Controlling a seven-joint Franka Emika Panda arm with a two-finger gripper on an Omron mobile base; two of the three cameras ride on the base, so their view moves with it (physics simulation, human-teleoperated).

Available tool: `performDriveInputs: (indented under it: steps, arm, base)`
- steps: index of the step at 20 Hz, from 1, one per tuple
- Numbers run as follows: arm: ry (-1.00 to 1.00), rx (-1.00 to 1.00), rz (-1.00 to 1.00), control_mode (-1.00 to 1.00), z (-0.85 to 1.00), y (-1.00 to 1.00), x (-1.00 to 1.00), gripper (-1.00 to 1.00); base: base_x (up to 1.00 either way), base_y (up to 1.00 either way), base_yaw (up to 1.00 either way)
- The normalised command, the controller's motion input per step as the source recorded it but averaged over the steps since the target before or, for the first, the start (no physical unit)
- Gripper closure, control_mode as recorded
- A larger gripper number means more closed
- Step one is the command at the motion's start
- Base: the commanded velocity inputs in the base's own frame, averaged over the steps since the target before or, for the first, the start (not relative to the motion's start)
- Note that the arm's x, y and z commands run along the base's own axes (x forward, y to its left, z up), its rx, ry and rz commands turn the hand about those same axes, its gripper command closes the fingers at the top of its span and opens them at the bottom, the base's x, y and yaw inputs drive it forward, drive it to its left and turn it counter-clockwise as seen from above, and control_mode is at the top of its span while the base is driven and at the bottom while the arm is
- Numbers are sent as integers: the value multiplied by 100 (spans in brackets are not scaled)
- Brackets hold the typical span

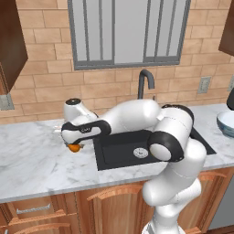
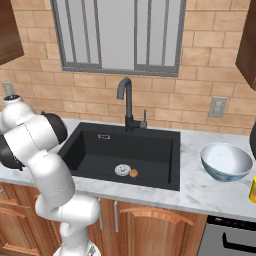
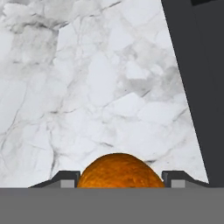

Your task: Remove the tangerine and tangerine from the sink. Then move the bowl and cup from the counter to the sink for washing.

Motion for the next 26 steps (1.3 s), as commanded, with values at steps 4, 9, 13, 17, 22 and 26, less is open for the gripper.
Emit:
performDriveInputs:
  steps: [4,9,13,17,22,26]
  arm:
    - [-5,0,-9,-100,-19,17,0,100]
    - [0,0,-11,-100,-22,13,0,100]
    - [0,0,-10,-100,-23,12,0,100]
    - [0,0,-9,-100,-21,11,0,100]
    - [0,0,-9,-100,-22,8,1,100]
    - [0,0,-10,-100,-22,6,0,100]
  base:
    - [0,0,0]
    - [0,0,0]
    - [0,0,0]
    - [0,0,0]
    - [0,0,0]
    - [0,0,0]
